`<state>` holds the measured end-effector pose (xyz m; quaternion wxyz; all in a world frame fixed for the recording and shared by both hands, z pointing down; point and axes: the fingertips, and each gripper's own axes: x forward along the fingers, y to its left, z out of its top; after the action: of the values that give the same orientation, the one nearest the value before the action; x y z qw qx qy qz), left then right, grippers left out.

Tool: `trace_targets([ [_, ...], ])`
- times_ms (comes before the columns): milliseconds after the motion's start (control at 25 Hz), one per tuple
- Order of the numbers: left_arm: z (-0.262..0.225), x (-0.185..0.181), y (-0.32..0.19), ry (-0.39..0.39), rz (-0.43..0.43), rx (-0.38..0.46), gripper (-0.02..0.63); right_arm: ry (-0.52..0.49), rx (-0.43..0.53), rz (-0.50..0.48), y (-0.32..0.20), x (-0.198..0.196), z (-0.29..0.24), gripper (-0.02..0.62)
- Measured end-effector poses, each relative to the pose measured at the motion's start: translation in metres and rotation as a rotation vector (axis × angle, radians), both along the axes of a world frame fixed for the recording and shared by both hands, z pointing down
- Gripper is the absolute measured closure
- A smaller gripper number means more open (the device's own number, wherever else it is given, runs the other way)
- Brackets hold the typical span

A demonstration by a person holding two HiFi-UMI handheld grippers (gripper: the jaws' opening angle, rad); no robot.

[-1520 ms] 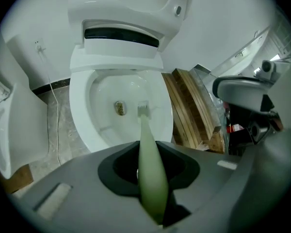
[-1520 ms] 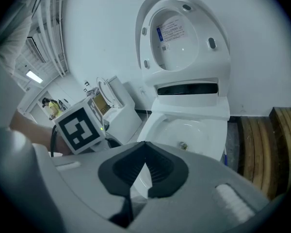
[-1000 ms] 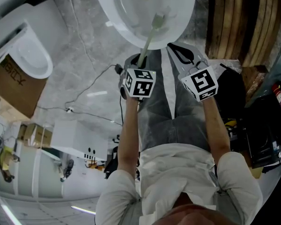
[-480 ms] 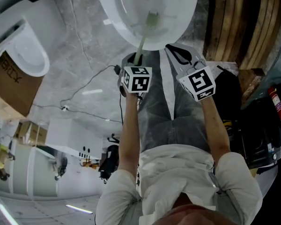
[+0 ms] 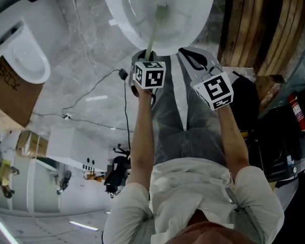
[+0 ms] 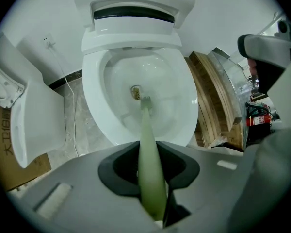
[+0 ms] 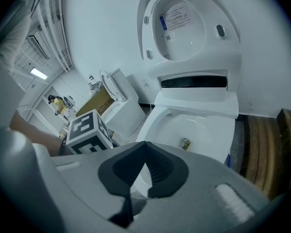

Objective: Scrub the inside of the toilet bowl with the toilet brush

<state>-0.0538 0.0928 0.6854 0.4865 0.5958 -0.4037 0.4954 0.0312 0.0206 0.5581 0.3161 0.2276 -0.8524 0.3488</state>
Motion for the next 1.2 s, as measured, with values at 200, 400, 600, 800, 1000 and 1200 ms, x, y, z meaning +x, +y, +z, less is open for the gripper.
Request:
trace_targets([
  [200, 0.015, 0.001, -0.012, -0.020, -0.012, -0.007, 0.495, -0.004, -0.005, -0.002, -0.002, 0.002, 0.001, 0.592],
  [400, 0.030, 0.001, -0.030, -0.042, -0.013, -0.011, 0.495, -0.003, -0.012, -0.001, -0.006, 0.004, 0.004, 0.592],
  [600, 0.043, 0.000, -0.047, -0.050, -0.031, -0.021, 0.497, -0.004, -0.016, 0.006, -0.009, 0.005, 0.007, 0.592],
  [800, 0.055, 0.002, -0.065, -0.060, -0.044, -0.020, 0.495, -0.011, -0.012, 0.012, -0.015, 0.006, 0.006, 0.592],
  [1000, 0.065, 0.003, -0.079, -0.069, -0.051, -0.008, 0.495, 0.000, -0.009, 0.017, -0.017, 0.010, 0.012, 0.592],
  [1200, 0.074, 0.002, -0.087, -0.075, -0.046, 0.002, 0.495, -0.002, 0.001, 0.027, -0.021, 0.009, 0.013, 0.592],
])
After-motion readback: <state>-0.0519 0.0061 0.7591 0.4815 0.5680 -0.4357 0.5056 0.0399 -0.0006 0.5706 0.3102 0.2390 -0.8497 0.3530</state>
